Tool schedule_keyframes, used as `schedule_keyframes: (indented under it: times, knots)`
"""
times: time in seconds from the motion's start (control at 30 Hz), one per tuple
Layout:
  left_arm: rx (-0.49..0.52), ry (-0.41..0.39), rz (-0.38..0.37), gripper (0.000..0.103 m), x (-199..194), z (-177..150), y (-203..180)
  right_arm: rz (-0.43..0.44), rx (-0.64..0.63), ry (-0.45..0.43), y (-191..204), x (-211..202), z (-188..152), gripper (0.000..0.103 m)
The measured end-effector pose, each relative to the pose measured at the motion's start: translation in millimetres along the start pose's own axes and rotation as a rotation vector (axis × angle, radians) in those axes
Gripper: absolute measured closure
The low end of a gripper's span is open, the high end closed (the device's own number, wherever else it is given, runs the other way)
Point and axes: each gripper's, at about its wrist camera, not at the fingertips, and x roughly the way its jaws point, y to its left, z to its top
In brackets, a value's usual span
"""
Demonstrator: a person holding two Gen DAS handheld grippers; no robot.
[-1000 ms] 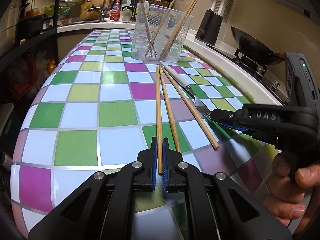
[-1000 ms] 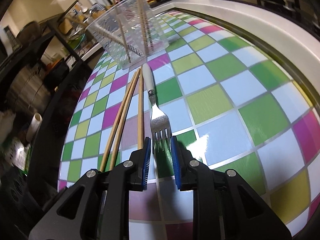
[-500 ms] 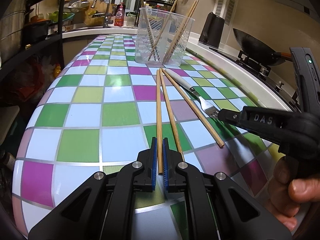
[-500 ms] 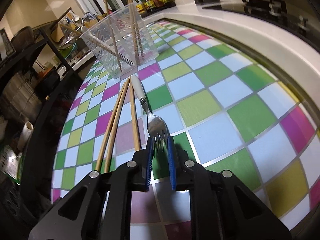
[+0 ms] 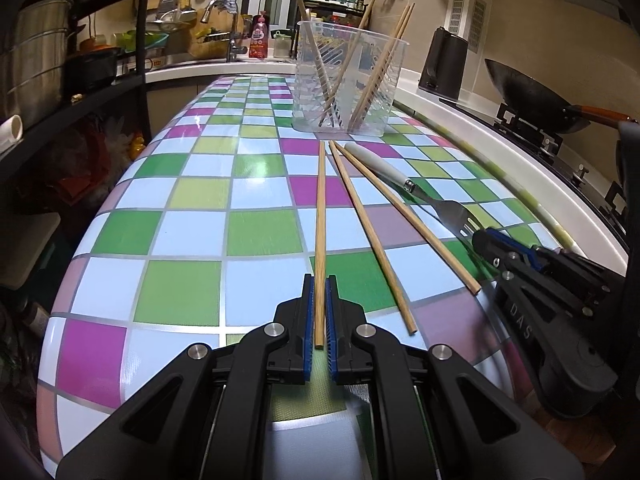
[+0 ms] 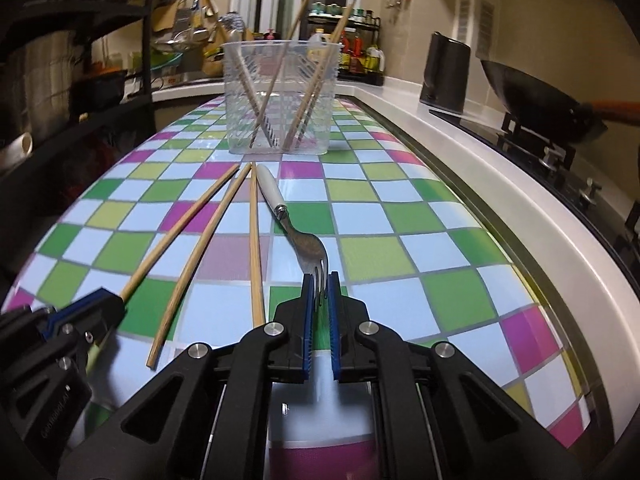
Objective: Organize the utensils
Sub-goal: 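Lift the chopstick and fork and carry both over the clear container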
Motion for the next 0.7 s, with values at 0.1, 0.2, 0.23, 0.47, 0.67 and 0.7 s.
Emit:
schedule_keyframes:
  times: [0.1,0.2,0.23,0.47,0.67,0.7]
  knots:
    - [0.017,-0.013,0.017,0.097,0.1,-0.9,-1.7,0.006,-0.027,0.004,-0.4,1.1,-5.5,0.098]
    - [0.029,-0.025,0.031,0.097,0.7,-1.5,-3.9,0.009,-0.026,-0.003,-2.9,0.7,-6.5,0.099]
    - [0.035,-0.03,0.037,0.097,1.0,-1.8,-4.9,0.004,-0.025,-0.007,-3.5,0.3,-6.3,0.1]
    - [0.044,-0.043,0.049,0.098,-5.8,0.2,-5.3,-0.016,-0.02,-0.035,-10.3,-7.9,-2.0,0.102]
    - [0.06,-0.1,0.055,0.098,-33.8,13.9,0.6,-0.045,-0.035,-0.091,-10.2,-33.6,16.7,0.102]
    - [0.066,-0.118,0.058,0.098,-39.8,17.8,1.4,-0.049,-0.032,-0.102,-11.5,-38.8,21.9,0.102]
